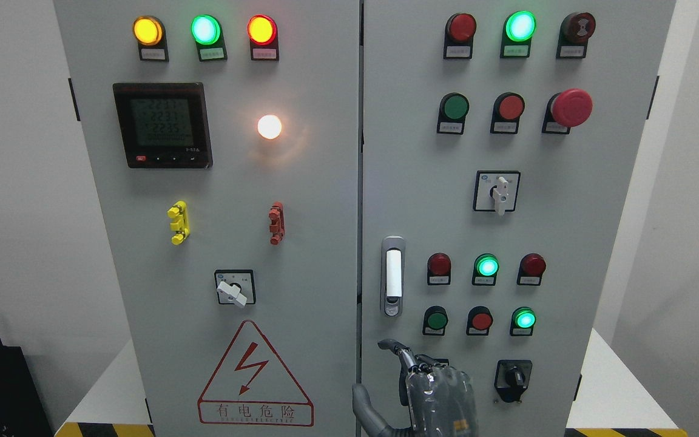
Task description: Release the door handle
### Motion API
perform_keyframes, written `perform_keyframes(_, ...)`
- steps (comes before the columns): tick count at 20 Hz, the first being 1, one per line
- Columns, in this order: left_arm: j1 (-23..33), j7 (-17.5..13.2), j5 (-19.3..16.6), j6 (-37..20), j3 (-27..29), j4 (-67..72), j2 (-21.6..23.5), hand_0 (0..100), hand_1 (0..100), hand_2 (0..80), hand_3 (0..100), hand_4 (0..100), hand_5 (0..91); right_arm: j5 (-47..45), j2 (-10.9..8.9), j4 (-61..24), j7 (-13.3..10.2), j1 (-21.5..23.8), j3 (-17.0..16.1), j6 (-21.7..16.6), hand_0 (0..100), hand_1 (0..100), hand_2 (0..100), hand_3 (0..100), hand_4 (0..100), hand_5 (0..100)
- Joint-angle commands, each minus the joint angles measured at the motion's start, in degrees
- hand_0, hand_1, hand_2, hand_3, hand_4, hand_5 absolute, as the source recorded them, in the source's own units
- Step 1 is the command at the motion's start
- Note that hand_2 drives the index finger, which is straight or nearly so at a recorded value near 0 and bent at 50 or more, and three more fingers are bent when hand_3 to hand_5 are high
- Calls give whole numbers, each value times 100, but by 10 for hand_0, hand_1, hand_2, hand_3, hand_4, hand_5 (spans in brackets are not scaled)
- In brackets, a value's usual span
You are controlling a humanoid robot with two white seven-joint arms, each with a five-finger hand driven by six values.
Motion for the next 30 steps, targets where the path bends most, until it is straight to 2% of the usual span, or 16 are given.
perform_keyframes(1,0,5,5,-1,-3,-176,0,120,389,0,0,0,0,-565,2,-10,-37,34,-32,-188,311,451,636,1000,895,976)
perform_keyframes(2,0,5,-3,-1,-3,-176,0,120,389,0,0,0,0,-819,2,-10,-28,43,-14,-250,326,396,658,1000,896,976)
perform_keyframes(3,0,5,5,-1,-3,-176,0,120,389,0,0,0,0,-1092,2,-10,7,51,-5,-329,289,261,695,1000,896,974)
perform_keyframes(4,0,5,5,-1,5,-176,0,120,389,0,0,0,0,-1295,2,-10,25,51,3,-399,286,183,716,1000,901,974)
perform_keyframes(5,0,5,5,-1,5,-176,0,120,389,0,0,0,0,-1427,-7,-19,34,43,3,-461,289,53,746,1000,910,975)
perform_keyframes(6,0,5,-3,-1,-3,-176,0,120,389,0,0,0,0,-1515,-7,-80,42,51,3,-488,289,0,779,1000,916,974)
perform_keyframes(10,0,5,5,-1,-3,-176,0,120,389,0,0,0,0,-1648,-33,-107,51,60,21,-540,274,0,832,1000,931,972)
perform_keyframes(12,0,5,-3,-1,5,-176,0,120,389,0,0,0,0,-1657,-42,-107,60,60,30,-698,307,0,878,1000,940,973)
perform_keyframes(17,0,5,-3,-1,5,-176,0,120,389,0,0,0,0,-1955,-68,-195,508,104,4,-716,386,0,948,1000,950,972)
perform_keyframes(19,0,5,5,-1,5,-176,0,120,389,0,0,0,0,-2000,-208,-212,613,104,-23,-716,415,0,968,1000,952,973)
perform_keyframes(23,0,5,-3,-1,-3,-176,0,120,389,0,0,0,0,-1982,-481,-344,579,60,-84,-743,445,0,976,1000,949,972)
perform_keyframes(27,0,5,5,-1,5,-176,0,120,389,0,0,0,0,-1834,-621,-388,561,17,-234,-822,459,0,971,1000,944,970)
perform_keyframes(30,0,5,5,-1,-3,-176,0,120,389,0,0,0,0,-1264,-701,-467,430,8,-391,-883,470,0,976,1000,926,957)
